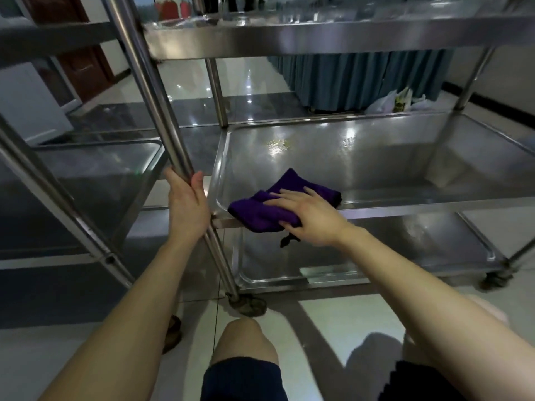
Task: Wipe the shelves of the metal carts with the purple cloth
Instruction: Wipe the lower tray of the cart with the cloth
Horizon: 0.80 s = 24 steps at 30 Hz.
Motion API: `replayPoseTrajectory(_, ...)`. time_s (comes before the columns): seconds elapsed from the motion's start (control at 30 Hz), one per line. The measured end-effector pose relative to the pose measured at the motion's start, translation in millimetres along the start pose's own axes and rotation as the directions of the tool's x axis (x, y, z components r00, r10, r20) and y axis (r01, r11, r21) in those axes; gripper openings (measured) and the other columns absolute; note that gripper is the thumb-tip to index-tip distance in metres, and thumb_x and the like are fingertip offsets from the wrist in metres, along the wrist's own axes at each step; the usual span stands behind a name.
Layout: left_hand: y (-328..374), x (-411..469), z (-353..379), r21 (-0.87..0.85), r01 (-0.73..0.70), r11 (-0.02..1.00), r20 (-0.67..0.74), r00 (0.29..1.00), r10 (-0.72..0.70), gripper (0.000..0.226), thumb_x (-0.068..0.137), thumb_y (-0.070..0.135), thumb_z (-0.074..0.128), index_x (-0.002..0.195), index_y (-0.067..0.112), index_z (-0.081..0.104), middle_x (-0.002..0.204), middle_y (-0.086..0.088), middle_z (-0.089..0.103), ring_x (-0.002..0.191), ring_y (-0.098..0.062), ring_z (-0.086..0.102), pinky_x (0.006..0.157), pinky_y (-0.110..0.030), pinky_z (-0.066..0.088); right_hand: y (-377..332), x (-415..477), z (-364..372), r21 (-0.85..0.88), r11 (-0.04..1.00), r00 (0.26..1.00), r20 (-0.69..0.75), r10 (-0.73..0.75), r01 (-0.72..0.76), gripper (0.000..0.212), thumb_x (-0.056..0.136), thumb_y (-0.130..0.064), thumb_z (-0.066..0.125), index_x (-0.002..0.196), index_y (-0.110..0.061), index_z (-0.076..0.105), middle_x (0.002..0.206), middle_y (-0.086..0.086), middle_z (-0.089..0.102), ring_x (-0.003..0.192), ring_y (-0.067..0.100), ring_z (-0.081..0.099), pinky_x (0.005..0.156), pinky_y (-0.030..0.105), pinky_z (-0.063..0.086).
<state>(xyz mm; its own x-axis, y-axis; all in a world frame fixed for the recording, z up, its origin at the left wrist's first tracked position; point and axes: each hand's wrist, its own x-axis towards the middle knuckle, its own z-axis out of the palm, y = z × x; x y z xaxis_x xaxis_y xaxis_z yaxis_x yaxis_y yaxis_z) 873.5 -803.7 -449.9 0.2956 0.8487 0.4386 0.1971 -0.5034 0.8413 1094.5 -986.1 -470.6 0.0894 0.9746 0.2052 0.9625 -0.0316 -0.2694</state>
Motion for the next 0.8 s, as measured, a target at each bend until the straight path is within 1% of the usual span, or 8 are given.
replayPoseTrajectory(0.1, -2, 3, 4, 0.046, -0.017, 0.999, -0.036, 0.999, 0.019, 0.033, 0.116, 0.028, 0.048, 0.140, 0.009, 0.036, 0.103, -0.005, 0.063, 0.080, -0.001, 0.064, 0.064, -0.009, 0.047, 42, -45, -17, 0.014, 0.996, 0.994, -0.060, 0.088, -0.087, 0.061, 0.102, -0.031, 0.069, 0.158, -0.043, 0.049, 0.167, -0.012, 0.045, 0.159, 0.010, 0.033, 0.133, 0.052, 0.016)
replayPoseTrajectory(0.23, 10, -4, 8, 0.058, 0.006, 0.998, -0.092, 0.996, -0.001, 0.044, 0.113, 0.019, 0.054, 0.148, 0.002, 0.035, 0.128, -0.014, 0.056, 0.110, -0.021, 0.060, 0.101, -0.036, 0.051, 86, -83, -30, 0.042, 0.985, 0.973, -0.155, 0.172, -0.168, 0.063, 0.098, -0.026, 0.076, 0.154, -0.044, 0.053, 0.163, -0.011, 0.052, 0.157, 0.011, 0.036, 0.131, 0.056, 0.019)
replayPoseTrajectory(0.33, 22, -42, 25, 0.311, -0.127, 0.942, -0.352, 0.905, 0.238, 0.059, 0.099, 0.009, 0.061, 0.153, -0.002, 0.040, 0.149, -0.024, 0.044, 0.140, -0.038, 0.045, 0.124, -0.048, 0.035, 86, -82, -23, 0.081, 0.978, 0.959, -0.198, 0.204, -0.192, 0.063, 0.095, -0.021, 0.078, 0.149, -0.044, 0.057, 0.157, -0.012, 0.057, 0.155, 0.011, 0.039, 0.130, 0.057, 0.019)
replayPoseTrajectory(0.37, 28, -58, 39, 0.374, -0.224, 0.900, -0.302, 0.888, 0.346, 0.058, 0.096, 0.008, 0.061, 0.151, -0.001, 0.044, 0.149, -0.025, 0.046, 0.141, -0.042, 0.045, 0.125, -0.053, 0.033, 84, -80, -20, 0.085, 0.977, 0.954, -0.215, 0.207, -0.193, 0.063, 0.094, -0.019, 0.078, 0.149, -0.043, 0.058, 0.156, -0.012, 0.057, 0.155, 0.012, 0.040, 0.130, 0.056, 0.019)
replayPoseTrajectory(0.43, 39, -82, 71, 0.424, -0.450, 0.786, 0.055, 0.879, 0.474, 0.057, 0.096, 0.012, 0.062, 0.151, 0.006, 0.049, 0.150, -0.018, 0.049, 0.141, -0.039, 0.046, 0.124, -0.055, 0.034, 82, -81, -17, 0.053, 0.982, 0.952, -0.240, 0.188, -0.181, 0.064, 0.094, -0.018, 0.077, 0.151, -0.040, 0.057, 0.157, -0.009, 0.057, 0.154, 0.015, 0.040, 0.131, 0.055, 0.018)
replayPoseTrajectory(0.53, 55, -98, 119, 0.377, -0.560, 0.738, 0.462, 0.804, 0.375, 0.060, 0.102, 0.025, 0.058, 0.159, 0.009, 0.046, 0.156, -0.011, 0.054, 0.144, -0.030, 0.049, 0.129, -0.048, 0.031, 83, -86, -17, -0.020, 0.989, 0.963, -0.229, 0.140, -0.148, 0.070, 0.094, -0.016, 0.074, 0.157, -0.036, 0.051, 0.163, -0.006, 0.050, 0.157, 0.017, 0.037, 0.130, 0.058, 0.019)
replayPoseTrajectory(0.7, 78, -84, 170, 0.552, -0.473, 0.686, 0.467, 0.857, 0.215, 0.062, 0.111, 0.050, 0.028, 0.153, 0.013, 0.055, 0.133, -0.015, 0.071, 0.123, -0.036, 0.063, 0.107, -0.051, 0.048, 112, -109, -24, -0.114, 0.986, 0.970, -0.224, 0.091, -0.119, 0.082, 0.089, -0.014, 0.074, 0.162, -0.037, 0.044, 0.169, -0.007, 0.043, 0.160, 0.016, 0.032, 0.130, 0.059, 0.017)
replayPoseTrajectory(0.8, 98, -72, 205, 0.552, -0.582, 0.597, 0.554, 0.791, 0.260, 0.064, 0.112, 0.051, 0.022, 0.125, 0.015, 0.073, 0.115, -0.017, 0.072, 0.109, -0.040, 0.063, 0.093, -0.050, 0.050, 146, -142, -31, -0.190, 0.964, 0.948, -0.293, 0.125, -0.186, 0.084, 0.087, -0.017, 0.075, 0.163, -0.037, 0.042, 0.169, -0.006, 0.042, 0.160, 0.019, 0.032, 0.130, 0.061, 0.015)
